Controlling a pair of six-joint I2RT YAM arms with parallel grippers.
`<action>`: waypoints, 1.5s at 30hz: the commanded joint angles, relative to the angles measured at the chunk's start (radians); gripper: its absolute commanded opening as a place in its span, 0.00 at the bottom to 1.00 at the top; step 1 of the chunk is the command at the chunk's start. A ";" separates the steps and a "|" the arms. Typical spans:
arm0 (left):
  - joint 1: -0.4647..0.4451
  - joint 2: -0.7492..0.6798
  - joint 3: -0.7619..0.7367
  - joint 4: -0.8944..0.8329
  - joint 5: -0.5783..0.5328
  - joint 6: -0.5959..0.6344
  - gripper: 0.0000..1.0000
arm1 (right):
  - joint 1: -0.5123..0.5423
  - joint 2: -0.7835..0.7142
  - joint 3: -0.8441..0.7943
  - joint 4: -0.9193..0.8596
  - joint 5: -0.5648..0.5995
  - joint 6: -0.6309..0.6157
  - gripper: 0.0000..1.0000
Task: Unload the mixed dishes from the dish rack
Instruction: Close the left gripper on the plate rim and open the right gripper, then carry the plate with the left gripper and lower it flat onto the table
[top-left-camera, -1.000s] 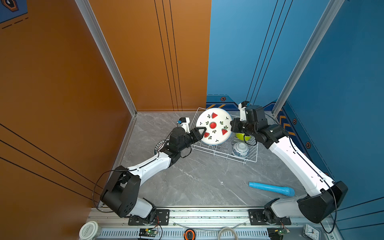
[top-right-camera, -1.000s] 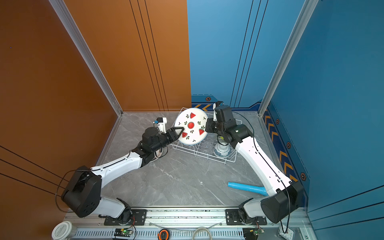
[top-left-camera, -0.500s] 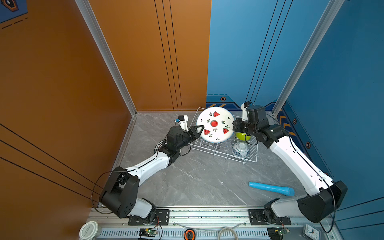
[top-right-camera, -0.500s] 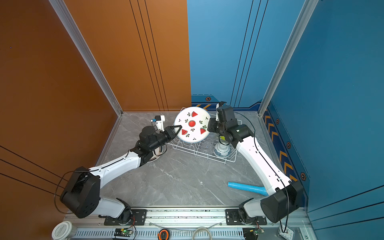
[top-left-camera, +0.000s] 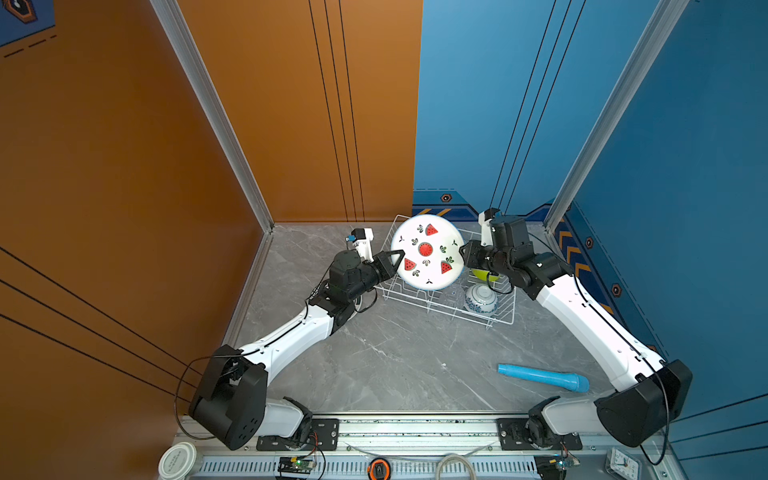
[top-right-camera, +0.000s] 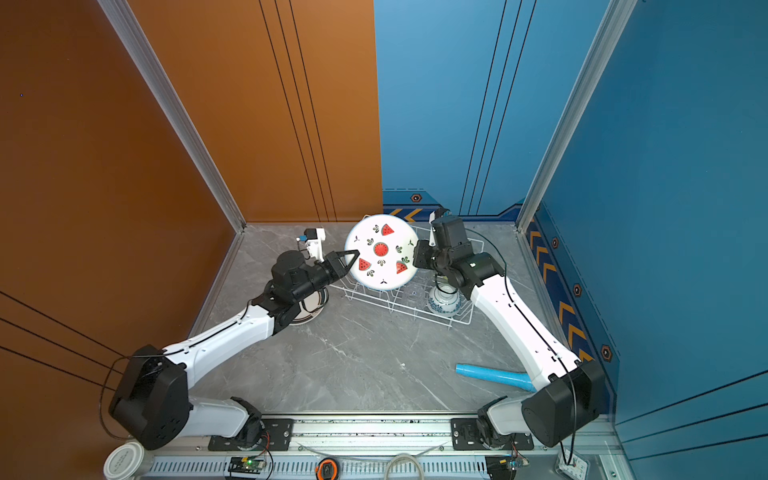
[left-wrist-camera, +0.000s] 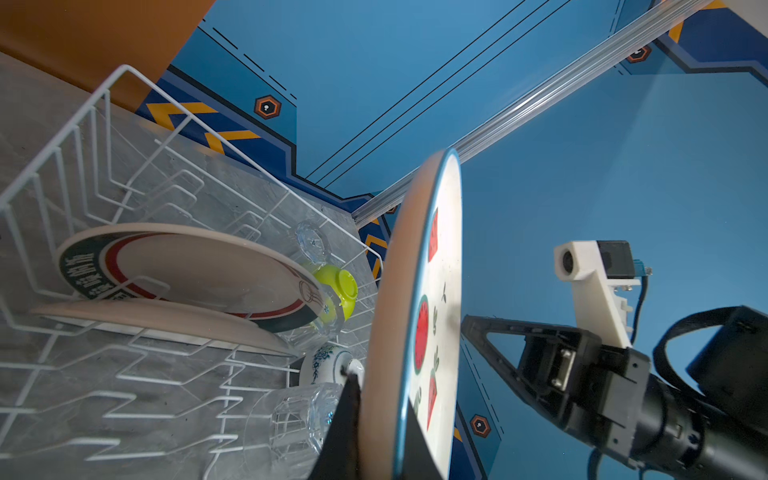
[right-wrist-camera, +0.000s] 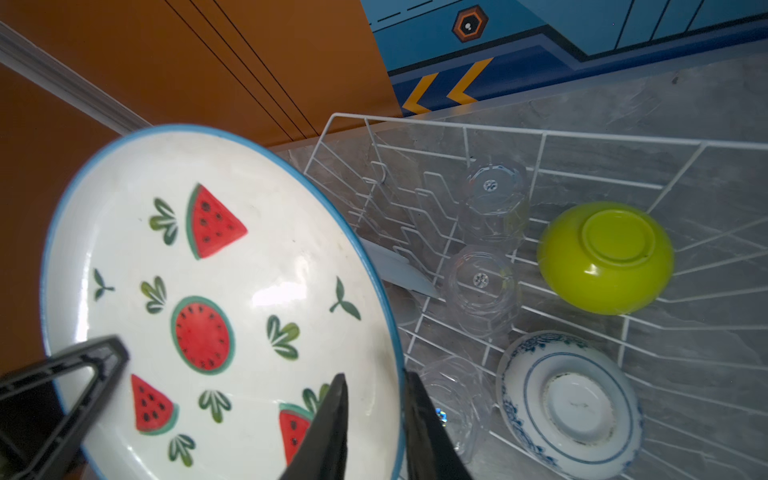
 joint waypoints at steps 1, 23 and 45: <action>-0.010 -0.031 0.009 -0.027 0.000 0.046 0.00 | 0.011 -0.062 -0.009 0.100 -0.058 0.009 0.39; 0.258 -0.311 -0.047 -0.319 -0.050 0.055 0.00 | 0.007 -0.231 -0.311 0.272 -0.036 0.060 0.85; 0.728 -0.513 -0.230 -0.598 0.027 0.032 0.00 | 0.008 -0.306 -0.387 0.265 0.021 -0.012 0.92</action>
